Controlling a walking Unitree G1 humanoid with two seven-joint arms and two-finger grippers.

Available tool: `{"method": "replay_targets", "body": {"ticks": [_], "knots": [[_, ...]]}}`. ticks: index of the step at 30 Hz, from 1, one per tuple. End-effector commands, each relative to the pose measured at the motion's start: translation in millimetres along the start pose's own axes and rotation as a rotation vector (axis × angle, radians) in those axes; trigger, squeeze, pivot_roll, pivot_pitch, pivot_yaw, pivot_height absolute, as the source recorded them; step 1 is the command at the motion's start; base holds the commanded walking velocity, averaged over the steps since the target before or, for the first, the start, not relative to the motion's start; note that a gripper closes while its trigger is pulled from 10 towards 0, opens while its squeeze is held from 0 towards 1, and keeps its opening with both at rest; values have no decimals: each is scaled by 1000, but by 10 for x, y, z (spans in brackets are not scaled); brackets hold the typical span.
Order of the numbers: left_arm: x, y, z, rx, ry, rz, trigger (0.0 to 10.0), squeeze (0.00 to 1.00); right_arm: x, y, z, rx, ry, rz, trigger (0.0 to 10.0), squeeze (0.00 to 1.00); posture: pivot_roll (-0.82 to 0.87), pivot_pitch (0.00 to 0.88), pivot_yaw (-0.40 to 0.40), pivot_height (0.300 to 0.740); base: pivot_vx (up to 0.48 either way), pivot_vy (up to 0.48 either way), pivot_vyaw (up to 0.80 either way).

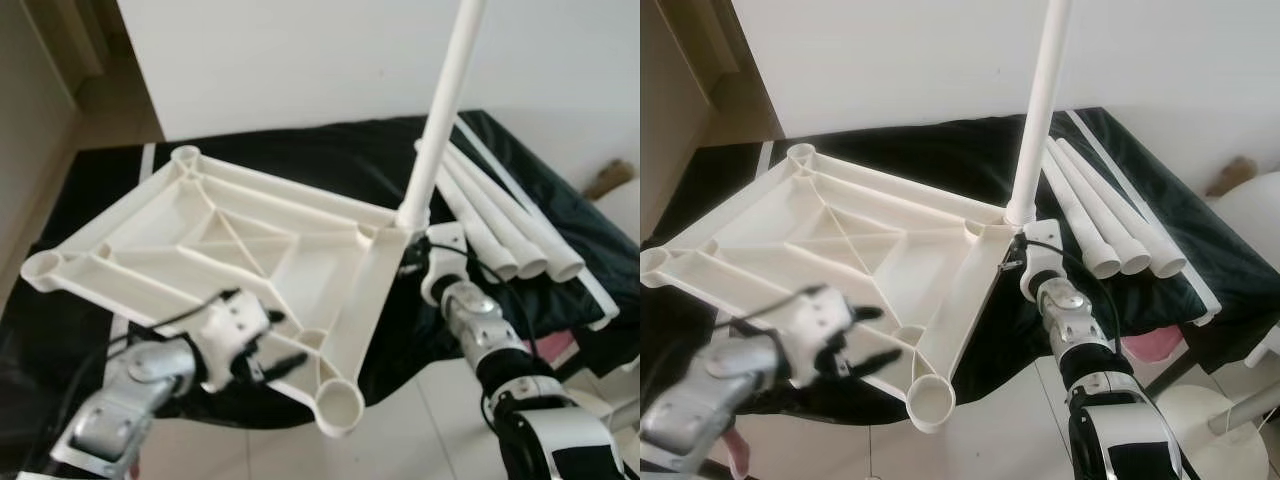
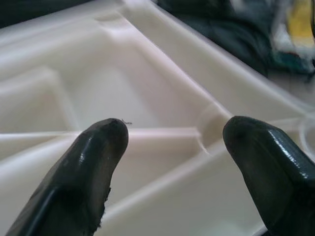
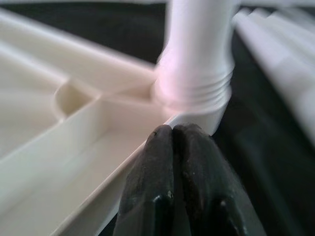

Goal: Building children table

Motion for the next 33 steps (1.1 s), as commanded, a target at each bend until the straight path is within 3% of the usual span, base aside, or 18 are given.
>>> {"method": "replay_targets", "body": {"ticks": [1, 6, 10, 12, 13, 14, 17, 18, 33], "knots": [[39, 150, 77, 99, -27, 42, 10000, 0, 88, 5, 48, 32, -34, -33, 10000, 0, 121, 0, -2, 740, 0, 0, 0], [167, 232, 211, 136, -142, 102, 10000, 0, 179, 17, 124, 59, -39, -35, 10000, 0, 117, 0, 3, 740, 0, 0, 0], [230, -48, 251, -58, -171, 40, 10000, 0, 219, 1, 184, 64, -24, -13, 10000, 0, 114, 0, 3, 740, 0, 0, 0], [230, -48, 251, -58, -171, 40, 10000, 0, 219, 1, 184, 64, -24, -13, 10000, 0, 114, 0, 3, 740, 0, 0, 0], [234, -157, 267, -127, -174, 27, 10000, 0, 233, -4, 201, 66, -22, -5, 10000, 0, 112, 0, 5, 740, 0, 0, 0], [181, -247, 270, -181, -140, 0, 10000, 0, 247, -9, 215, 68, -22, -1, 10000, 0, 112, 0, 5, 740, 0, 0, 0], [76, -318, 244, -227, -73, -16, 10000, 0, 258, -7, 224, 71, -23, 0, 10000, 0, 103, 0, 2, 740, 0, 0, 0], [-47, -401, 208, -280, 0, -23, 10000, 0, 267, 19, 227, 79, -23, 3, 10000, 0, 95, 0, 1, 740, 0, 0, 0], [-136, -579, 145, -429, 42, -65, 10000, 0, 277, 49, 236, 80, -17, 12, 10000, 0, 95, 0, 1, 740, 0, 0, 0]]}}
Point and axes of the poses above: a point about 5 cm out from each wrist's last joint towards the gripper, its own z axis pointing back from the gripper into the wrist, its own y axis along the axis of the wrist's last joint, x = y × z, the point moved 2 cm from there along -z, pointing out of the wrist towards the gripper, and after that the axes turned 1 degree about -z, right-handed, at the moved point
